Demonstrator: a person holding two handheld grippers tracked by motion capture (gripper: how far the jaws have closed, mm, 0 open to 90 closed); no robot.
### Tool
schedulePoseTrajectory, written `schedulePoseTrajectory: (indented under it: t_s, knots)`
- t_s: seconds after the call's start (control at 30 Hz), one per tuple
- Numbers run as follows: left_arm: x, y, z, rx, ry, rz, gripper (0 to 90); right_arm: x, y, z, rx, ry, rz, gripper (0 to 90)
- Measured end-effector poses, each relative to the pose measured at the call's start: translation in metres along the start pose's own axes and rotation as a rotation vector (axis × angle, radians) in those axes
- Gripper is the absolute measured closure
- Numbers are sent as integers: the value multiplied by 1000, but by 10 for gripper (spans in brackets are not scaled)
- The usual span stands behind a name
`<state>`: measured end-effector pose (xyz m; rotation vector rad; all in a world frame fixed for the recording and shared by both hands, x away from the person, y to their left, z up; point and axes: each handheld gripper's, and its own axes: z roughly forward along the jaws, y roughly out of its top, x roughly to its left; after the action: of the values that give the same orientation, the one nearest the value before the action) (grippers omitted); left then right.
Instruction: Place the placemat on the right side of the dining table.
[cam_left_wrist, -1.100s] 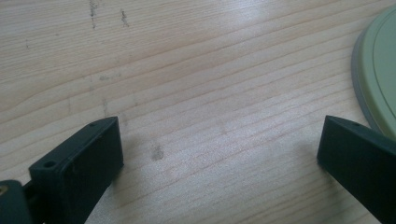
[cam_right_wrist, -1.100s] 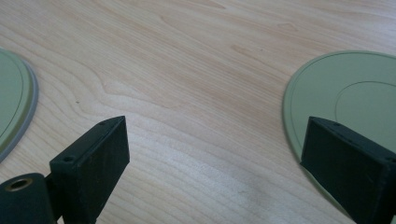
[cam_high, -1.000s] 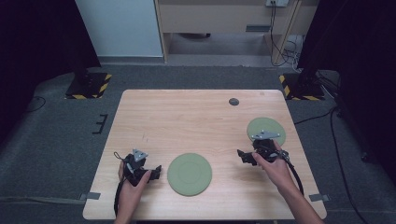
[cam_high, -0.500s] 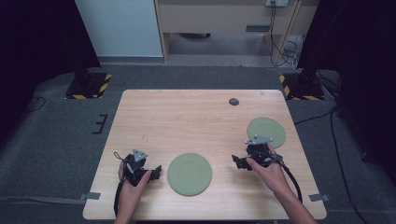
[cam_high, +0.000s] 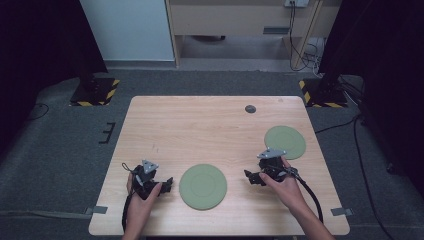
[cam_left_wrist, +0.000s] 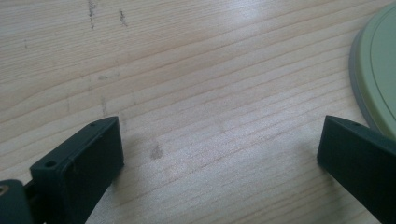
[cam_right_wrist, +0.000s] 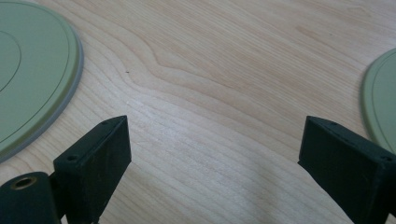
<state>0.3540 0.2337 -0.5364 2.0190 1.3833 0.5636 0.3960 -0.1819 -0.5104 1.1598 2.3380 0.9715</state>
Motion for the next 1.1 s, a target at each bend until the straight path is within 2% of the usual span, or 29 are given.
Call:
schedulePoseTrajectory:
  t_s: [0.33,0.73,0.83,1.07,1.1]
  knots:
    - [0,0,0,-1,0,1,0,6,-5,8,9,6,20,94]
    - [0,0,0,0,-1,1,0,14,-5,29,7,-43,46,78]
    - [0,0,0,0,-1,1,0,17,-6,33,-1,-39,60,66]
    - [0,0,0,-1,0,1,0,21,-6,34,2,-36,58,31]
    - [0,0,0,-1,-1,1,0,22,-7,34,3,-47,67,20]
